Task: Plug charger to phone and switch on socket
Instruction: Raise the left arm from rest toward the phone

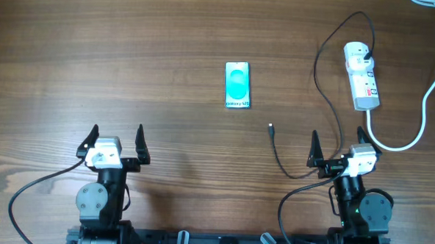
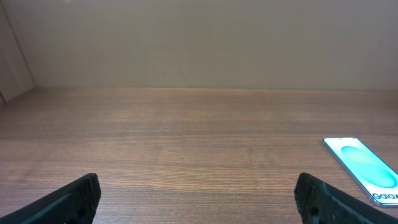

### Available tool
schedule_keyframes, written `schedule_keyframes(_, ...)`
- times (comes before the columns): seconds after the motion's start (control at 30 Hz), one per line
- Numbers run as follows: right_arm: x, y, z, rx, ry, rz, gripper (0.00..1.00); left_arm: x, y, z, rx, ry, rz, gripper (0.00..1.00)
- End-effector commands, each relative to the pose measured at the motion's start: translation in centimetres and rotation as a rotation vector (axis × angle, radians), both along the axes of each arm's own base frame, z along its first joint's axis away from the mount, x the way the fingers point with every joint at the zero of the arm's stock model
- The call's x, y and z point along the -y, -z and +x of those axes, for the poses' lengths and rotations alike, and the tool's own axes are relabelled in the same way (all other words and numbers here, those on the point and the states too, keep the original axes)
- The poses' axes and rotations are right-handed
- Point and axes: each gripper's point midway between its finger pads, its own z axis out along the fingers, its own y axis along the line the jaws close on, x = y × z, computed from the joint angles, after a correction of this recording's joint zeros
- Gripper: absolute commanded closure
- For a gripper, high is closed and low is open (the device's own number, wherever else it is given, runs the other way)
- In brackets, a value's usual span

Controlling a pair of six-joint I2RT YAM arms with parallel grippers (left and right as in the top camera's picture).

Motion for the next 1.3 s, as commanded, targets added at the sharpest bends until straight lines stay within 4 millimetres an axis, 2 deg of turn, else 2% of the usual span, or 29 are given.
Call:
schedule_keyframes(0.0,-0.1,0.1,0.0,-0.003,-0.005,0.007,0.00,0.0,0.4,0.0,-0.007,0.003,-0.010,0.00)
schedule_keyframes(0.5,-0.1,0.1,0.0,-0.003,-0.005,0.007,0.00,0.3,0.3,0.1,-0.004,0.017,-0.013,0.00)
schedule_keyframes(0.57,-0.1,0.1,0.0,-0.003,-0.005,0.007,0.01,4.4,-0.2,-0.3,-0.004,0.248,-0.208,0.00)
schedule_keyframes(0.6,-0.1,0.1,0.0,-0.003,-0.005,0.007,0.00,5.7,-0.4,-0.6,-0.009,0.320,-0.278,0.00)
schedule_keyframes(0.7,-0.1,0.1,0.0,-0.003,-0.005,0.006,0.00,7.9,-1.4,-1.5,-0.002,0.457,-0.350,0.00)
schedule_keyframes(0.77,-0.1,0.1,0.0,-0.003,-0.005,0.007,0.00,10.5,-3.4,-3.0,0.055,0.648,-0.317,0.00)
schedule_keyframes(0.87,-0.1,0.1,0.0,-0.003,-0.005,0.007,0.00,11.7,-7.0,-4.5,0.211,0.754,-0.241,0.00)
schedule_keyframes(0.97,-0.1,0.1,0.0,-0.003,-0.005,0.007,0.00,10.9,-11.7,-5.6,0.420,0.726,-0.194,0.00)
schedule_keyframes(1.03,-0.1,0.1,0.0,-0.003,-0.005,0.007,0.00,10.2,-13.8,-6.0,0.481,0.689,-0.202,0.00)
schedule_keyframes(1.13,-0.1,0.1,0.0,-0.003,-0.005,0.006,0.00,8.9,-18.4,-6.9,0.577,0.613,-0.200,0.00)
schedule_keyframes(1.23,-0.1,0.1,0.0,-0.003,-0.005,0.007,0.00,8.3,-22.1,-6.9,0.591,0.579,-0.226,0.00)
schedule_keyframes(1.27,-0.1,0.1,0.0,-0.004,-0.005,0.007,0.00,7.3,-23.0,-5.6,0.519,0.522,-0.330,0.00)
